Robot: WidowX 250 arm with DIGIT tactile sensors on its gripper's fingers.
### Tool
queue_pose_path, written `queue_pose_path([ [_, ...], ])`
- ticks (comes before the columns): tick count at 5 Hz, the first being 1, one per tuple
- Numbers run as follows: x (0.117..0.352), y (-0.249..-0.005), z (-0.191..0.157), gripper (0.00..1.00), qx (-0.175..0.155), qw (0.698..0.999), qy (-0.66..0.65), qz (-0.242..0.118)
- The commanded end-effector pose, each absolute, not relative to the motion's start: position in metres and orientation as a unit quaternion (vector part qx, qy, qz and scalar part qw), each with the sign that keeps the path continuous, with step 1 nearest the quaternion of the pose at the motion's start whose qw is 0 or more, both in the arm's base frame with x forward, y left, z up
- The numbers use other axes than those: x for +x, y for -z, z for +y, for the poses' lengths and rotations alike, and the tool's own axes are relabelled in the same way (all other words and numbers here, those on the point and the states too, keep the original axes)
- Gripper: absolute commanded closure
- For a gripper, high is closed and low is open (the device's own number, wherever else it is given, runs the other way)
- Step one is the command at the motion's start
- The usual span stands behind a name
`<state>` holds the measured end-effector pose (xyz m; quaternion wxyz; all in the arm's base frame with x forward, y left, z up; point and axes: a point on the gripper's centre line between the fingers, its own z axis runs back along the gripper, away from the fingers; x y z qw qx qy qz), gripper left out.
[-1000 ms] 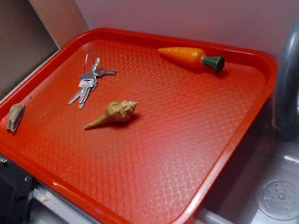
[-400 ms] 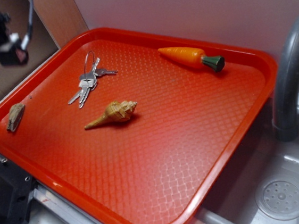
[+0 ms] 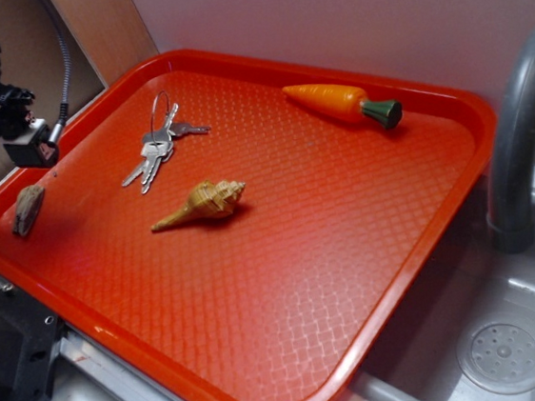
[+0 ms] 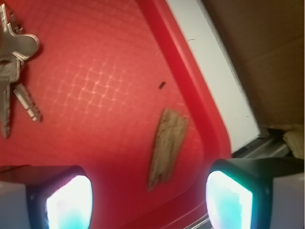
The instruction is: Grab the wood chip.
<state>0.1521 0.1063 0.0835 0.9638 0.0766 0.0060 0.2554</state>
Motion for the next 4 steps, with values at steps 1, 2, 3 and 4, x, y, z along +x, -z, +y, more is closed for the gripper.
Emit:
queue_pose_path([
  [1, 0.147, -0.088, 0.114, 0.0, 0.08, 0.961, -0.263, 0.0],
  [2, 0.147, -0.088, 0.114, 0.0, 0.08, 0.961, -0.263, 0.0],
  [3, 0.147, -0.044, 0.112, 0.0, 0.078, 0.942, -0.327, 0.016],
  [4, 0.15, -0.023, 0.1, 0.0, 0.103, 0.923, -0.369, 0.029],
])
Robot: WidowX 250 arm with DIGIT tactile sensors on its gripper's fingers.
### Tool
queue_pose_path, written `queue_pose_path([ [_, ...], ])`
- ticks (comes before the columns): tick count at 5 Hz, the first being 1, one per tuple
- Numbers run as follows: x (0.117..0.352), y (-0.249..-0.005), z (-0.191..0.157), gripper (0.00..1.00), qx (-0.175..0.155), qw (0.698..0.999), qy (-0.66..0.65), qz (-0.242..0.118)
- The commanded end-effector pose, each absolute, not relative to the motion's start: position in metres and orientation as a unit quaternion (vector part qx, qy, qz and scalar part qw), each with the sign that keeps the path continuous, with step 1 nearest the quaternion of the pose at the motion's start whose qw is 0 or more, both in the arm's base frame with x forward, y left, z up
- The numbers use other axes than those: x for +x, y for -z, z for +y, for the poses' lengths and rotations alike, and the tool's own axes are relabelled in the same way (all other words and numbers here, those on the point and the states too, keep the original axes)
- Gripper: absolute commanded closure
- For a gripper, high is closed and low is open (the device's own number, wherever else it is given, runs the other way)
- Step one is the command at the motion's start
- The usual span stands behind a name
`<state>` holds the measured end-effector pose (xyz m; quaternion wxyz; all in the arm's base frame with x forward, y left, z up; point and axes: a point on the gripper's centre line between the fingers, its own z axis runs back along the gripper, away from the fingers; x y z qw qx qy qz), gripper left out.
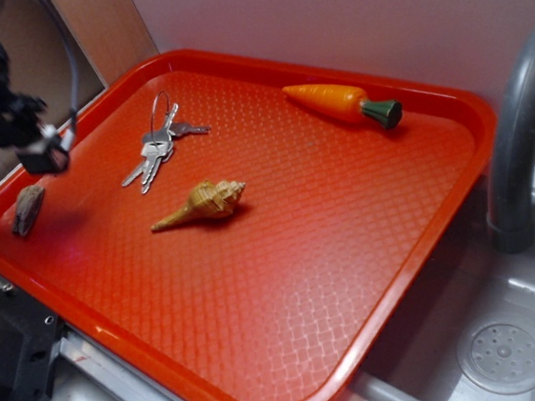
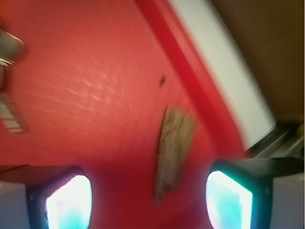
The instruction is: Grab the wood chip.
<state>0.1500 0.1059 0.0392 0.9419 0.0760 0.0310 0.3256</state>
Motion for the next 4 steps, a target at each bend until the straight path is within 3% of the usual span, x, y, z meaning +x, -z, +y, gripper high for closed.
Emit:
queue_pose_path([
  [1, 0.1536, -0.0133, 0.0902, 0.0, 0.12, 0.91, -0.393, 0.047],
  [4, 0.1586, -0.0088, 0.0908, 0.0, 0.124, 0.926, -0.356, 0.009],
])
